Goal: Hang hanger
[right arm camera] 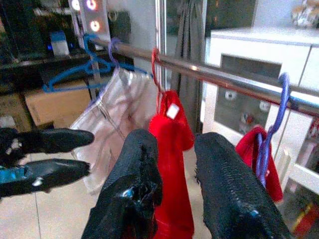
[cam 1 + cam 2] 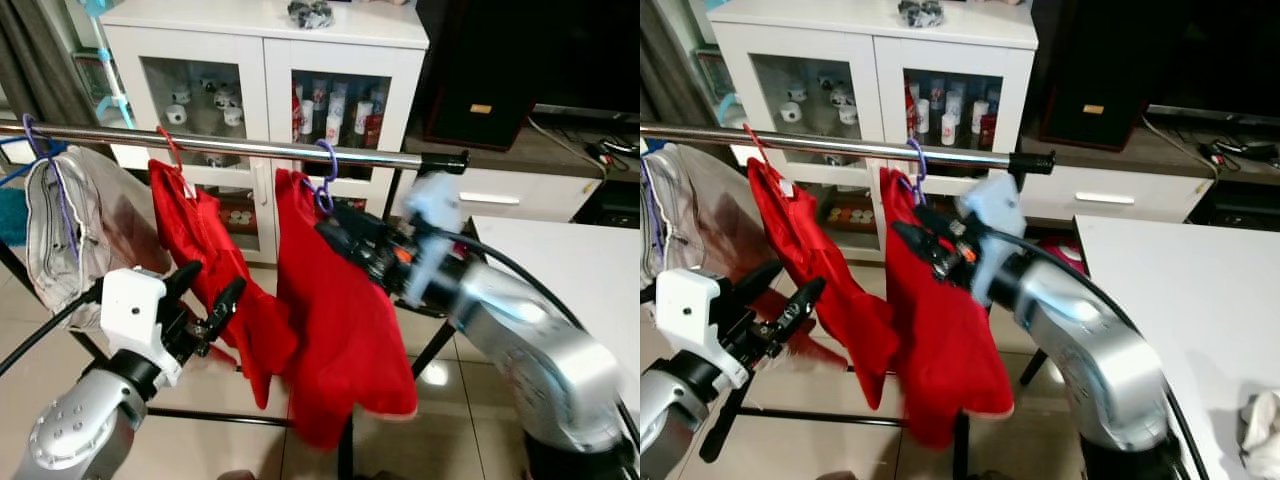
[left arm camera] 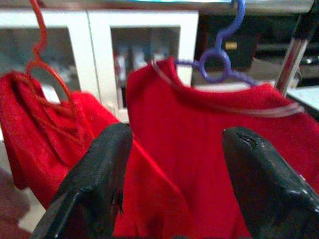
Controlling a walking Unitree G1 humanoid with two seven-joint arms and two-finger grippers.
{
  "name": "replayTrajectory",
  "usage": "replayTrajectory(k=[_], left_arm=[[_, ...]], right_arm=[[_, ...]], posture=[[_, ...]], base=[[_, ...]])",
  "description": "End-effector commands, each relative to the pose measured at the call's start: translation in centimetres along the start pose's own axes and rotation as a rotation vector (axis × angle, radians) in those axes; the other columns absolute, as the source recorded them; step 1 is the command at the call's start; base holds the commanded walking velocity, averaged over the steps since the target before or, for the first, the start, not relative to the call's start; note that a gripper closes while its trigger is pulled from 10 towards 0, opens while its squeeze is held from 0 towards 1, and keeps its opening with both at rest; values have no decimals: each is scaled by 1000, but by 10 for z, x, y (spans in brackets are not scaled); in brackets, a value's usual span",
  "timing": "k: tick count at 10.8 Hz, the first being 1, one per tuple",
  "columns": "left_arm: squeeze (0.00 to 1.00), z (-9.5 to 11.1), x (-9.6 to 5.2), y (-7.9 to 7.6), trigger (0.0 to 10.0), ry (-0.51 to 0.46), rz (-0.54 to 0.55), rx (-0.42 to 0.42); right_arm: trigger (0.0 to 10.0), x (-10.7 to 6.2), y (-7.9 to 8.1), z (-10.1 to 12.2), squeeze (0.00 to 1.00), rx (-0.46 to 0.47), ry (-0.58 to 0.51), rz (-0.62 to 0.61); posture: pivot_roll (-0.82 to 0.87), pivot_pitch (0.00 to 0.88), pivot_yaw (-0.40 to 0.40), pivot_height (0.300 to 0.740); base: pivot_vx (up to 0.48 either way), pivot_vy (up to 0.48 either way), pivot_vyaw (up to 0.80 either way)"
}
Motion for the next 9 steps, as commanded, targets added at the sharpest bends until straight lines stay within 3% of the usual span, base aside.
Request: replayTrajectory(k=[1, 3, 5, 7, 9], left_arm=[[0, 4, 0, -2, 10000, -28, 15, 0], [0, -1, 5, -8, 10000, -25, 22, -7], [0, -4, 10, -10, 10000, -24, 23, -4], [0, -6, 11, -12, 10000, -16, 19, 7], [0, 0, 13, -3, 10000, -27, 32, 29]], right_arm=[[10000, -5, -5, -3, 0, 23, -2, -47], [10000, -16, -23, -27, 0, 95, 3, -253], [10000, -21, -42, -32, 0, 157, -20, -398], [10000, -17, -42, -38, 0, 107, -4, -381], [10000, -12, -40, -40, 0, 72, -7, -394]], posture=[[70, 0, -23, 740], [62, 0, -20, 740], [62, 0, -20, 740], [87, 0, -20, 740], [94, 0, -8, 740]], base=[[0, 0, 0], [0, 167, 0], [0, 341, 0], [0, 343, 0], [0, 341, 0]])
Point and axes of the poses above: a point about 5 cm out from each wrist's last joint towards the gripper, its own x axis pointing out of the wrist towards the gripper, its own z axis along the axis of the wrist's last joint, y = z × x, the point moved 6 cm from there along x, pointing out of the wrist towards the gripper, and after that the axes turned 9 degrees about -x, right-handed, at the moved point
